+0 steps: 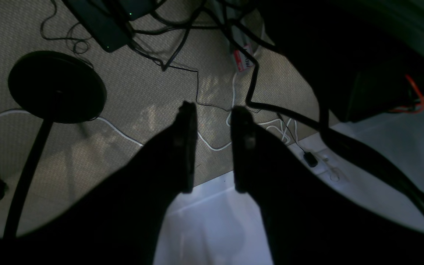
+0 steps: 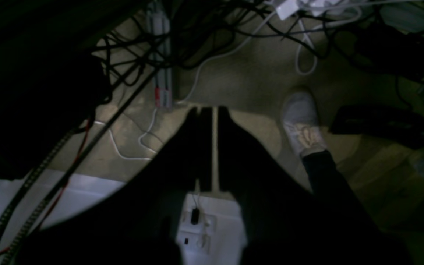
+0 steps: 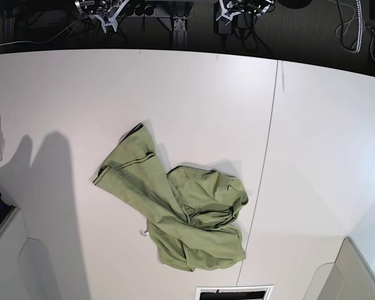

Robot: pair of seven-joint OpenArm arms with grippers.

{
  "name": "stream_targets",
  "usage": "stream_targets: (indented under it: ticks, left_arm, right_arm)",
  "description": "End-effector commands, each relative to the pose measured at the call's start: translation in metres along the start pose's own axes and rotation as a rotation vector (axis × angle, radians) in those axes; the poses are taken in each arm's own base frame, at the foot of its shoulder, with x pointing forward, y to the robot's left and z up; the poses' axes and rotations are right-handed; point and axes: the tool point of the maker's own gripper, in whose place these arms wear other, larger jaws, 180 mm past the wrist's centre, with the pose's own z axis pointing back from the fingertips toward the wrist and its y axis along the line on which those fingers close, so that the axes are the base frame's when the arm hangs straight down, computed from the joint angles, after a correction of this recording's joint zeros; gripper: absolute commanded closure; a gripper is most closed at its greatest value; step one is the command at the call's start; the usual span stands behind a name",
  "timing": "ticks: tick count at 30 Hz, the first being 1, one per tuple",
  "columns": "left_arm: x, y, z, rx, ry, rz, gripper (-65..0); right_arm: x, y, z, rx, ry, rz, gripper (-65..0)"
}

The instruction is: Layout the t-shirt on the table in an organized manner, then fold the t-shirt properly

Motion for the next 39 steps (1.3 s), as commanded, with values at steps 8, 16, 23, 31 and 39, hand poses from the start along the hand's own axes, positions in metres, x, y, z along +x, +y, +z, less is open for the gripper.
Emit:
stream_targets:
  ticks: [8, 16, 23, 31, 39]
  left_arm:
    - [-0.001, -0.001, 0.0, -0.006, 0.003, -0.007, -16.0]
    - [-0.009, -0.005, -0.002, -0.013, 0.014, -0.005, -16.0]
    - [-0.018, -0.009, -0.003, -0.02, 0.022, -0.002, -16.0]
    - [-0.029, -0.016, -0.006, -0.031, 0.032, -0.001, -16.0]
    - [-0.022, -0.031, 0.005, -0.039, -0.079, -0.068, -16.0]
  right_arm:
    - [0.003, -0.007, 0.001, -0.018, -0.011, -0.004, -1.9]
    - [0.003, -0.007, 0.001, -0.019, -0.012, -0.004, -1.9]
    - [0.001, -0.007, 0.001, -0.018, -0.009, -0.004, -1.9]
    - [-0.027, -0.003, -0.001, -0.012, 0.027, -0.006, -1.9]
    - [-0.052, 0.007, 0.009, -0.006, -0.011, 0.014, -1.9]
